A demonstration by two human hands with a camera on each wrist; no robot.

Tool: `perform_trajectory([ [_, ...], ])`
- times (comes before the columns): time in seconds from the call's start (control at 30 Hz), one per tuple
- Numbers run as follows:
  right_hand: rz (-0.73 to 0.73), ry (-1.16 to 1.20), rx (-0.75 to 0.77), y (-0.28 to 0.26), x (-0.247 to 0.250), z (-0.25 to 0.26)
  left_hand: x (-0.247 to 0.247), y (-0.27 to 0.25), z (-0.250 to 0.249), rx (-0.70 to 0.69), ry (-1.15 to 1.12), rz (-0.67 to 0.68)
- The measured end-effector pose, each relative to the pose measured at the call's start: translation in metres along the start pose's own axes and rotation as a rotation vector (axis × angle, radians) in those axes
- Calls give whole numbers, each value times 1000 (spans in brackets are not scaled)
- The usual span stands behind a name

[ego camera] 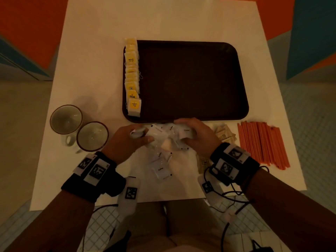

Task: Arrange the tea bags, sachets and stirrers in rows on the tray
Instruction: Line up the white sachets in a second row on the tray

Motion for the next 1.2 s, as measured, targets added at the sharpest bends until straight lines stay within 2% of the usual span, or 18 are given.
perform_trajectory([
  [0.1, -31, 376, -25, 3, 16, 24, -2, 3, -8, 19, 30, 26],
  [0.13, 4, 412, -11, 5, 18, 32, -1, 4, -11, 1, 89, 22],
  [0.27, 245, 212, -14, 15, 4, 42, -7, 7, -23, -122, 278, 75],
  [0.33, 273, 167, -27, 20, -4, 38, -8, 8, -26, -162, 258, 84],
  [0.4, 232, 232, -57, 21, -5, 34, -8, 12, -21, -84, 102, 103],
  [0.47, 147, 333, -84, 20, -2, 30, -9, 11, -17, 42, -226, 155],
  [0.53, 33, 554, -151, 17, -1, 28, -13, 9, -16, 116, -519, 174],
  [0.63, -91, 960, -271, 15, -8, 29, -16, 9, -13, 109, -625, 83],
  [0.73, -122, 1167, -315, 15, -19, 35, -31, 17, -14, 25, -792, 252],
  [0.8, -164, 1236, -320, 18, -23, 37, -38, 19, -19, 19, -926, 337],
  [0.9, -225, 1268, -328, 23, -26, 35, -41, 24, -22, -21, -969, 342],
  [1.0, -175, 1218, -319, 23, -34, 37, -38, 28, -25, -33, -978, 247],
  [1.1, -139, 1084, -307, 22, -32, 40, -28, 30, -28, 10, -1091, 131],
  [1.2, -180, 832, -236, 22, -14, 34, -14, 35, -22, 58, -1152, 73],
])
Point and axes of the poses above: each hand's wrist, its own y-axis towards the middle knuckle, its own x-axis out of the back of the hand, z = x × y, the point moved 5 cm from there along y, towards the middle knuckle, and after that the axes turned 15 degrees about x, right-handed, at the moved point
